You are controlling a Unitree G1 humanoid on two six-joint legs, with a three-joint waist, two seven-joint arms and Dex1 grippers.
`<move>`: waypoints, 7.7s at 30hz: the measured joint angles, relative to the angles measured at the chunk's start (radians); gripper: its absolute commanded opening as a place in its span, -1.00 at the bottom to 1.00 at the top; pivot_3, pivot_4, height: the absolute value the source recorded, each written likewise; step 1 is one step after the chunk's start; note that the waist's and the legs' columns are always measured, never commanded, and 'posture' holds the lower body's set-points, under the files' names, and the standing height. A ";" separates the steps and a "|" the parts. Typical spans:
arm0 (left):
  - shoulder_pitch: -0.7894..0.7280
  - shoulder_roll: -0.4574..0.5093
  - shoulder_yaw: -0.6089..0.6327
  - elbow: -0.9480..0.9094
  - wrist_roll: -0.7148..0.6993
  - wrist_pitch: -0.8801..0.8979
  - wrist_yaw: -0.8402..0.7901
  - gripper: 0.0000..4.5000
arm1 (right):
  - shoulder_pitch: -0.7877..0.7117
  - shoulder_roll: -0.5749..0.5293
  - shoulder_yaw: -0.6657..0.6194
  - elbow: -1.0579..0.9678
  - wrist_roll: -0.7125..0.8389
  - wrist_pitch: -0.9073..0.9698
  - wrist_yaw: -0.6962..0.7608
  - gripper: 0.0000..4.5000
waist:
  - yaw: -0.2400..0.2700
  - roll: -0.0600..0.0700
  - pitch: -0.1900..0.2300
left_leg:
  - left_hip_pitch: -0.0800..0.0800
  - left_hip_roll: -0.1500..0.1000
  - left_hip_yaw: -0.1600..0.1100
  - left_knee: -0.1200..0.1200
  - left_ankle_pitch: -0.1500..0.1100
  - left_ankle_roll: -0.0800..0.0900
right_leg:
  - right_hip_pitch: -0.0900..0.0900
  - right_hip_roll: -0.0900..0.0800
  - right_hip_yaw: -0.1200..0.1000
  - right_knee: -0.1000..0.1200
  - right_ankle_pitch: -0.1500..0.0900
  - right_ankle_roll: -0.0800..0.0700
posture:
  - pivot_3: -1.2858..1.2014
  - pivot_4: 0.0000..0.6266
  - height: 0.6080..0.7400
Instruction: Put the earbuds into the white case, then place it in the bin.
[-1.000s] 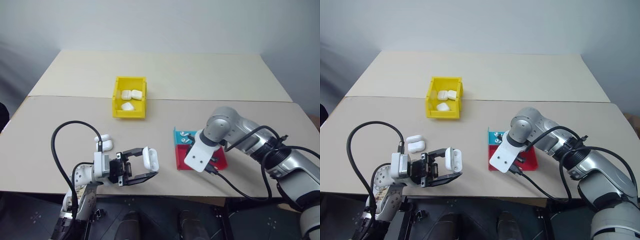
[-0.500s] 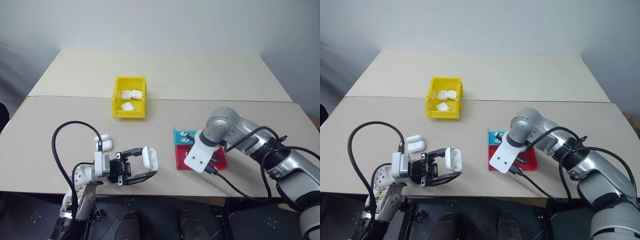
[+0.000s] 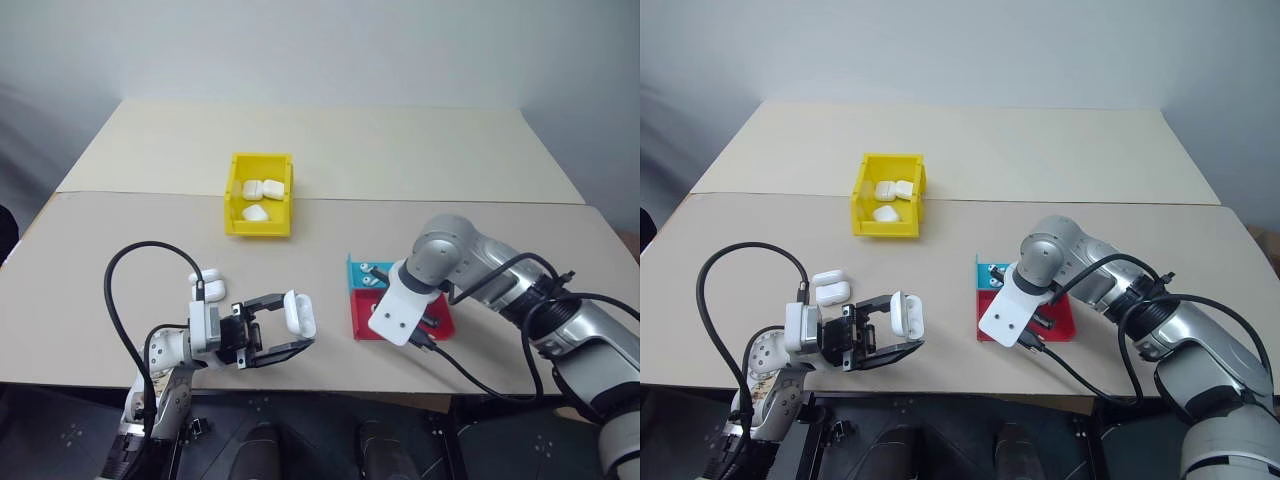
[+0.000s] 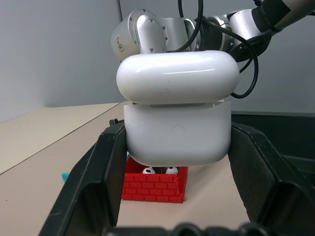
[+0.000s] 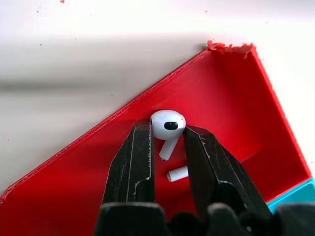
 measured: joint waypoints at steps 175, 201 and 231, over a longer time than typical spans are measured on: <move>-0.030 -0.114 -0.038 0.092 0.056 -0.119 0.021 0.23 | -0.124 0.152 -0.188 0.501 -0.107 0.609 -0.110 -0.71 | -0.004 0.001 -0.001 | -0.001 0.000 0.000 -0.001 0.000 0.000 | -0.001 0.000 0.000 0.000 -0.001 0.000 | 0.03 -0.52 1.00; -0.256 -0.210 -0.094 0.006 -0.107 0.108 0.044 0.23 | 0.353 0.288 -1.267 -0.624 1.065 1.115 -0.511 -0.71 | -0.006 0.002 -0.002 | 0.000 0.000 -0.003 0.000 0.000 0.001 | 0.002 0.001 -0.001 0.001 0.000 0.000 | 0.03 -0.52 1.00; -0.321 -0.286 -0.101 0.085 -0.087 0.115 0.020 0.23 | 0.636 0.238 -0.961 -0.703 1.220 0.910 -0.691 -0.71 | 0.001 0.002 -0.002 | -0.002 -0.001 -0.003 0.000 0.000 0.001 | 0.002 0.001 -0.001 -0.001 -0.001 0.001 | 0.03 -0.52 1.00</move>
